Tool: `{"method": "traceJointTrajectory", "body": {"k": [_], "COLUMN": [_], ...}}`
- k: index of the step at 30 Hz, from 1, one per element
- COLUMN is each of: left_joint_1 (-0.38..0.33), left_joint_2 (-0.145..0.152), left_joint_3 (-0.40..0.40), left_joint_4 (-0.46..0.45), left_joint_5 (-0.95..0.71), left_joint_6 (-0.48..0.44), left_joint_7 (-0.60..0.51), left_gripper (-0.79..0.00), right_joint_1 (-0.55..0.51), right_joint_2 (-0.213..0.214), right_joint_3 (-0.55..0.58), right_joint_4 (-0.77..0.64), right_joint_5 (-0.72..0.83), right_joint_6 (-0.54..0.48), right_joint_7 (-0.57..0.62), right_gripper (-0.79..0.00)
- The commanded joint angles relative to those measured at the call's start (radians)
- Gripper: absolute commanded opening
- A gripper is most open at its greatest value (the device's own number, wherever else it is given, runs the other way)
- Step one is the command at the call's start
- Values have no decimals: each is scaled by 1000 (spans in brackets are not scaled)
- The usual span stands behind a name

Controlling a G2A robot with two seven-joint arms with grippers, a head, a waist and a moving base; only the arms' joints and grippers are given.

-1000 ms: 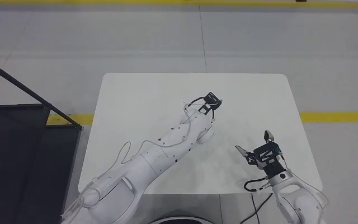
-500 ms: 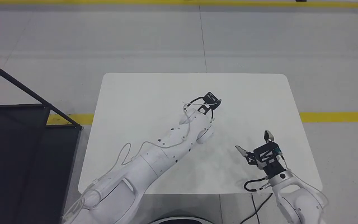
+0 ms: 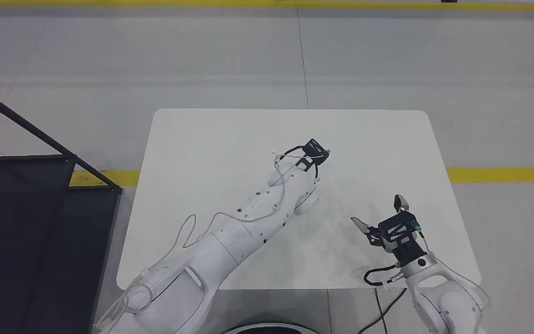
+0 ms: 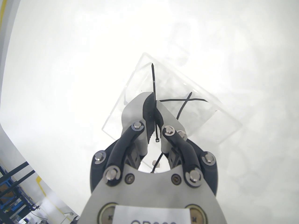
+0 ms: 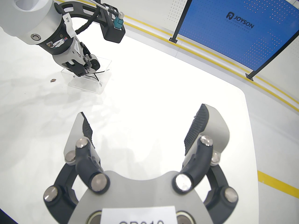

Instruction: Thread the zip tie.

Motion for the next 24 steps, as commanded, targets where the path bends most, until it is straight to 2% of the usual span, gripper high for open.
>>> {"method": "traceJointTrajectory", "body": {"k": [1, 3, 24], "left_joint_1": [0, 0, 19], "left_joint_2": [-2, -5, -14], "left_joint_3": [-2, -5, -57], "left_joint_4": [4, 6, -19], "left_joint_5": [4, 9, 56], "left_joint_6": [-2, -3, -19], "left_joint_7": [-1, -2, -6], "left_gripper": [-727, -785, -785], "right_joint_1": [0, 0, 0], "right_joint_2": [0, 0, 0], "right_joint_3": [0, 0, 0], "right_joint_4": [0, 0, 0], "right_joint_5": [0, 0, 0], "right_joint_6": [0, 0, 0], "right_joint_7": [0, 0, 0], "right_gripper": [0, 0, 0]}}
